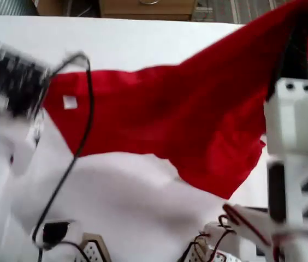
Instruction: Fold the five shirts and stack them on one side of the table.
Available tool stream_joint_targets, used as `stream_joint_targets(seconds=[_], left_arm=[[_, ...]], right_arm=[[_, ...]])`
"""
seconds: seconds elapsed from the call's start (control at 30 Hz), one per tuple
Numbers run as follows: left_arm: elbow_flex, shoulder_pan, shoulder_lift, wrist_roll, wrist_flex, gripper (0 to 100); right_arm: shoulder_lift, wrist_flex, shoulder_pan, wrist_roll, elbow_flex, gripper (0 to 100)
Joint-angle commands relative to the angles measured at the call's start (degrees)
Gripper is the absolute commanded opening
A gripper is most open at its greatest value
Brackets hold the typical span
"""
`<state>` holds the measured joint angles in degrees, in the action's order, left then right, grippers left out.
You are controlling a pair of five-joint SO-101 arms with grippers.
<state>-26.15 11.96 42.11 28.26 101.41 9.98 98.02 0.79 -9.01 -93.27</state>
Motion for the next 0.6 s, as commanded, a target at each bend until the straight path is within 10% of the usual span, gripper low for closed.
stream_joint_targets(seconds=[0.0,0.57], left_arm=[[2.33,0.53,5.27,-0.18,0.88,3],[10.86,0.53,15.30,-0.18,0.79,3]], right_arm=[[3.56,0.13,-0.31,-0.35,-0.70,1.9],[12.09,0.84,5.76,-0.35,4.40,1.9]])
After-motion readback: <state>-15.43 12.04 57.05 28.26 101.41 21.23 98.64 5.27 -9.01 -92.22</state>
